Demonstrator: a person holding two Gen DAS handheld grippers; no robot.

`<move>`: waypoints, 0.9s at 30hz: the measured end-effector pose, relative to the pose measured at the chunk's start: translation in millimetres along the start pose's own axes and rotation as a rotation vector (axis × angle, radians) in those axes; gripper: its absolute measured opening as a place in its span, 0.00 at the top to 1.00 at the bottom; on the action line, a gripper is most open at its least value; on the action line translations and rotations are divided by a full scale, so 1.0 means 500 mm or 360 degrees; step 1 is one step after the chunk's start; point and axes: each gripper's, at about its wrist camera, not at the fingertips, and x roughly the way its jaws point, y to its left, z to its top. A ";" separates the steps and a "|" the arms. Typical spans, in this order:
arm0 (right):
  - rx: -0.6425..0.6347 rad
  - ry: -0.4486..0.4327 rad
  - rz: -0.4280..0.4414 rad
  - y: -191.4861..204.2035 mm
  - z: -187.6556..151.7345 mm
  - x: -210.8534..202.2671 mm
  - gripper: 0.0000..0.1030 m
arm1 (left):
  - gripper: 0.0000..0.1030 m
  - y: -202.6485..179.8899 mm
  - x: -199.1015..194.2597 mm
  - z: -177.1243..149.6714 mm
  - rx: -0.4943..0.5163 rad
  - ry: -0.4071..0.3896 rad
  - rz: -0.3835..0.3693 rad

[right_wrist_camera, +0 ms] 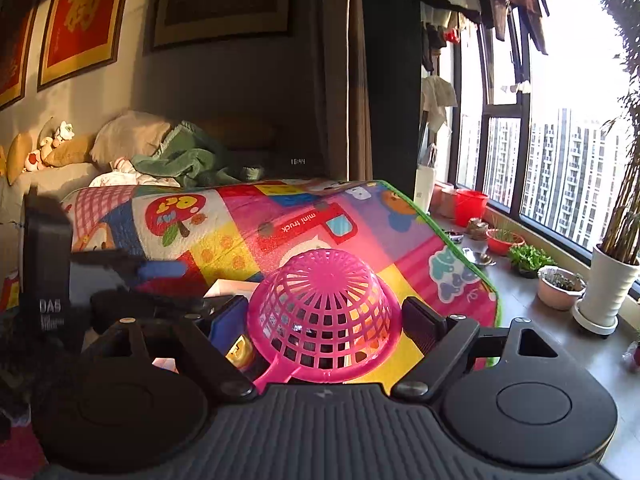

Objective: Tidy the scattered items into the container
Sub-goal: 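Lift the stamp toy with the left gripper while the right gripper carries the basket over the box, then lower the basket into the box and open the right gripper while the left gripper drops the stamp toy in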

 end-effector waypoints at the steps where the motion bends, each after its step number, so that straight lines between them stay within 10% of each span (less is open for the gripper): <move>1: 0.0009 0.0022 0.0009 -0.001 0.009 0.024 0.19 | 0.12 0.021 -0.009 -0.013 -0.0069 -0.0005 -0.0001; 12: 0.0153 0.0497 0.0130 0.056 0.021 0.379 0.19 | 0.03 0.105 -0.165 -0.150 -0.0171 0.0141 0.0071; 21: 0.0171 0.0467 0.0096 0.058 -0.005 0.338 0.16 | 0.01 0.155 -0.207 -0.233 -0.0331 0.0200 0.0124; 25: -0.0037 0.0495 0.0075 0.090 -0.025 0.309 0.61 | 0.01 0.164 -0.217 -0.246 -0.0382 0.0184 0.0124; 27: -0.0140 0.0545 0.0058 0.117 -0.042 0.315 0.63 | 0.01 0.164 -0.217 -0.247 -0.0389 0.0179 0.0124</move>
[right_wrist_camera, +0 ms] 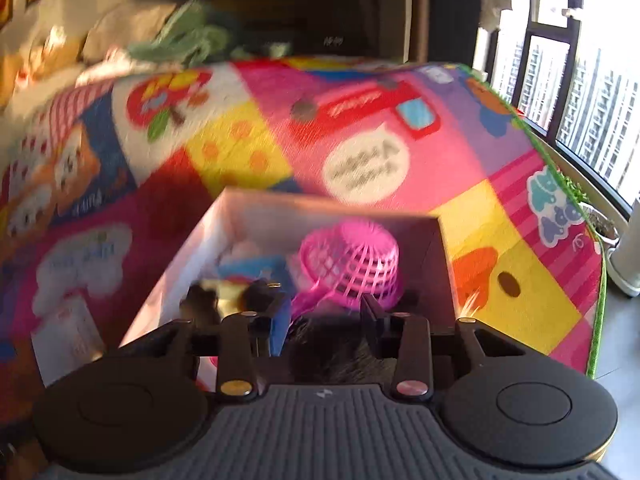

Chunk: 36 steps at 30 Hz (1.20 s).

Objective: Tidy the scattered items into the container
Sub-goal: 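Lower the basket into the box and open the right gripper while the left gripper drops the stamp toy in, then grasp the pink pig toy with the right gripper and lift it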

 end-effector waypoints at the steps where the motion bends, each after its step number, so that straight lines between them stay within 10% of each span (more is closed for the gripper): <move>1: -0.0051 -0.0022 -0.0048 0.014 -0.004 0.004 0.63 | 0.01 -0.001 0.000 -0.001 0.0003 0.0003 0.0000; 30: -0.0315 -0.0142 0.0312 0.188 -0.180 -0.182 0.49 | 0.00 0.000 -0.066 0.003 0.0088 -0.0028 0.0200; 34: -0.0095 -0.0057 0.0341 0.197 -0.169 -0.117 0.17 | 0.00 0.000 -0.081 0.006 0.0115 -0.0027 0.0245; 36: -0.0080 -0.0042 0.0312 0.205 -0.171 -0.090 0.20 | 0.00 0.002 -0.083 0.005 0.0132 -0.0005 0.0255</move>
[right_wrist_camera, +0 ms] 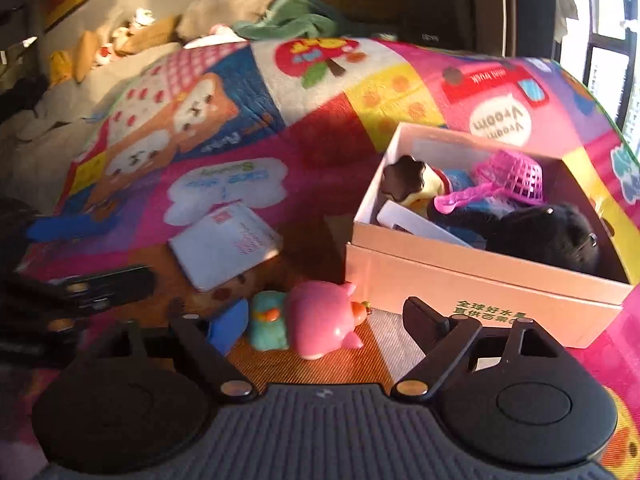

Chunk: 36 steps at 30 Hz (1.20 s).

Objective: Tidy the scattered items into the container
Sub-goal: 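Grasp the pink pig toy with the right gripper and lift it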

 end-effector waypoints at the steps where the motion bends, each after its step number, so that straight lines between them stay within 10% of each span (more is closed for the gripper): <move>1: 0.0006 0.0002 0.0032 -0.001 -0.003 0.003 0.29 | 0.00 0.000 0.000 -0.001 0.0015 0.0010 0.0002; 6: -0.0013 0.0010 0.0092 -0.022 -0.018 -0.046 0.84 | 0.00 -0.019 0.020 -0.004 0.0132 0.0070 -0.0023; 13: 0.0104 0.0004 -0.0104 -0.115 -0.093 -0.140 0.81 | 0.00 -0.043 0.083 0.014 0.0253 0.0144 -0.0014; 17: 0.0103 -0.0103 -0.0059 -0.106 -0.091 -0.156 0.26 | 0.00 -0.024 0.079 0.034 0.0194 0.0102 0.0078; 23: 0.0026 -0.0058 0.0099 -0.014 -0.026 -0.062 0.16 | 0.00 0.040 0.059 0.047 0.0035 0.0090 0.0111; 28: -0.0078 0.0030 -0.0006 0.041 -0.011 0.025 0.36 | 0.00 0.043 0.063 0.038 0.0073 0.0135 0.0034; 36: 0.0036 -0.0052 -0.0086 -0.064 -0.080 -0.102 0.38 | 0.00 -0.018 0.150 0.049 0.0248 0.0218 -0.0070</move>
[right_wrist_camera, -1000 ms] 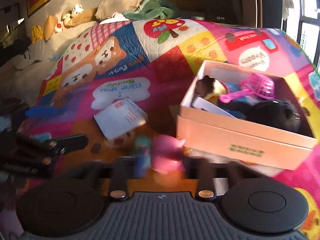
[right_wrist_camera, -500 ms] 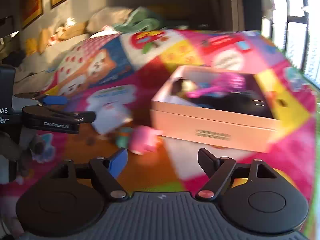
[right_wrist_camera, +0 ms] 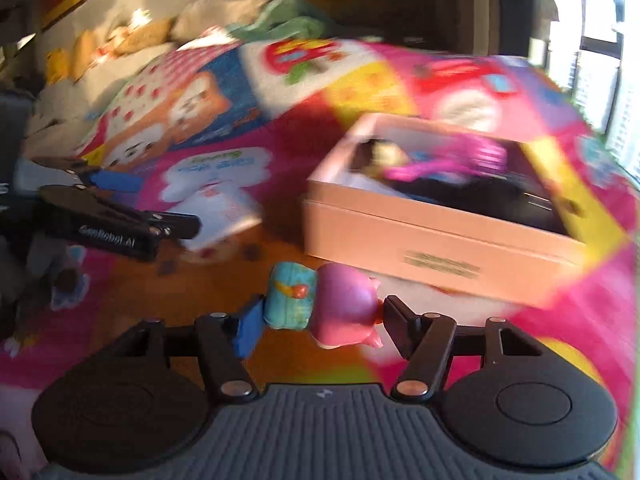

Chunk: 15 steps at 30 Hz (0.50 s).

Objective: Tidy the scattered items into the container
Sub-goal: 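Set the pig toy on the mat with the right gripper while the left gripper moves to the white card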

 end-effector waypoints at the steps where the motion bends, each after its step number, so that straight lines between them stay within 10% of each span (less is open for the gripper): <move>1: 0.0030 -0.0019 -0.0063 -0.024 -0.012 -0.019 0.38 | 0.00 -0.005 0.013 0.007 0.0017 0.0012 -0.0008; 13: 0.0548 -0.0066 -0.0310 -0.205 -0.107 -0.047 0.21 | 0.03 -0.036 0.096 0.037 0.0018 0.0112 -0.0105; 15: 0.0557 -0.0068 -0.0297 -0.208 -0.115 -0.045 0.19 | 0.34 -0.046 0.081 0.038 0.0068 0.0091 -0.0096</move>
